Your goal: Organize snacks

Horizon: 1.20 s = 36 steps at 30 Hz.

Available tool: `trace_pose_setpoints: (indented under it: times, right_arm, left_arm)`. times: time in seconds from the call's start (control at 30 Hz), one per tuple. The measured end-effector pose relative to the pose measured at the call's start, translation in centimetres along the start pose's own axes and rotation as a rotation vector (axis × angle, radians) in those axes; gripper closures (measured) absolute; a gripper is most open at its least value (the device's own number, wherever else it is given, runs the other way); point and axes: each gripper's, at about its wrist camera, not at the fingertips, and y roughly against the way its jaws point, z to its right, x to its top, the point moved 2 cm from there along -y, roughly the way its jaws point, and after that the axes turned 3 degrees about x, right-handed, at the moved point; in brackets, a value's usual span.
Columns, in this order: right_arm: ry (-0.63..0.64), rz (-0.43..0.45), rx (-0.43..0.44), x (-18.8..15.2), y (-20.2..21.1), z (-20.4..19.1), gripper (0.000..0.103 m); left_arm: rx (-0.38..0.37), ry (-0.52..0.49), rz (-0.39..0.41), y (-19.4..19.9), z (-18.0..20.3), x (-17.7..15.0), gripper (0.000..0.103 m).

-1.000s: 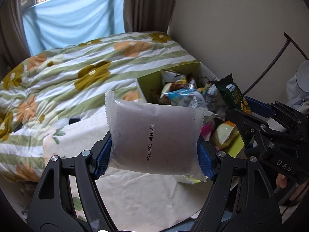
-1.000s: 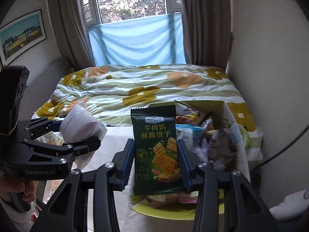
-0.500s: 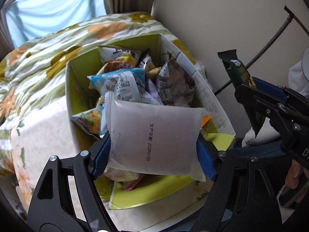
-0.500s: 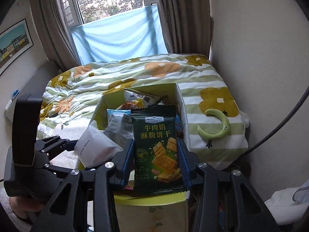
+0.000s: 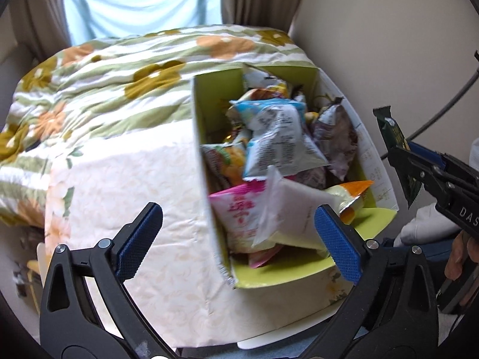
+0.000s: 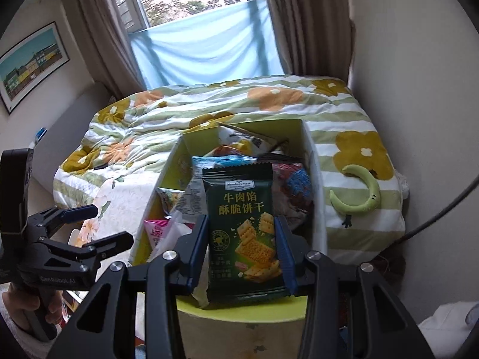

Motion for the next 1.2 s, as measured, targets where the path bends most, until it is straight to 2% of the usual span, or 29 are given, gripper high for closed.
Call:
trace_pose_setpoints:
  times: [0.1, 0.33, 0.4, 0.43, 0.47, 0.5, 0.53, 0.63, 0.83, 1.0, 1.2]
  right_arm:
    - [0.025, -0.010, 0.032, 0.8, -1.4, -1.1, 0.063]
    - [0.004, -0.070, 0.036, 1.6, -4.7, -1.6, 0.062]
    - [-0.008, -0.069, 0.017, 1.5, -5.0, -1.4, 0.053]
    - [-0.013, -0.067, 0.003, 1.5, -5.0, -1.3, 0.037]
    - [-0.024, -0.066, -0.008, 1.2, -4.8, -1.3, 0.014]
    - [-0.034, -0.062, -0.010, 0.9, -4.5, -1.2, 0.005]
    - [-0.040, -0.059, -0.014, 0.6, -4.2, -1.3, 0.000]
    - [-0.038, -0.056, -0.054, -0.7, -3.3, -1.8, 0.000]
    - [-0.038, -0.026, -0.075, -2.8, -0.5, -4.2, 0.000]
    - [-0.032, 0.068, -0.078, -3.6, 4.6, -7.5, 0.000]
    - [0.019, 0.184, -0.112, -5.1, 11.1, -12.4, 0.000]
  left_arm:
    - [0.032, 0.029, -0.004, 0.2, -1.1, -0.6, 0.002]
    - [0.059, 0.088, 0.004, 0.8, -3.1, -1.5, 0.002]
    - [0.069, 0.088, 0.008, 1.1, -3.3, -1.7, 0.002]
    - [0.075, 0.087, 0.012, 1.3, -3.4, -1.8, 0.002]
    - [0.082, 0.085, 0.016, 1.5, -3.5, -2.0, 0.002]
    - [0.085, 0.084, 0.020, 1.7, -3.6, -2.1, 0.002]
    - [0.085, 0.084, 0.024, 1.8, -3.7, -2.4, 0.002]
    - [0.079, 0.085, 0.031, 2.4, -4.2, -3.3, 0.002]
    - [0.079, 0.082, 0.077, 5.4, -5.8, -5.2, 0.002]
    - [0.117, 0.071, 0.182, 10.7, -7.2, -6.8, 0.002]
    - [0.190, 0.070, 0.368, 18.5, -8.9, -9.0, 0.001]
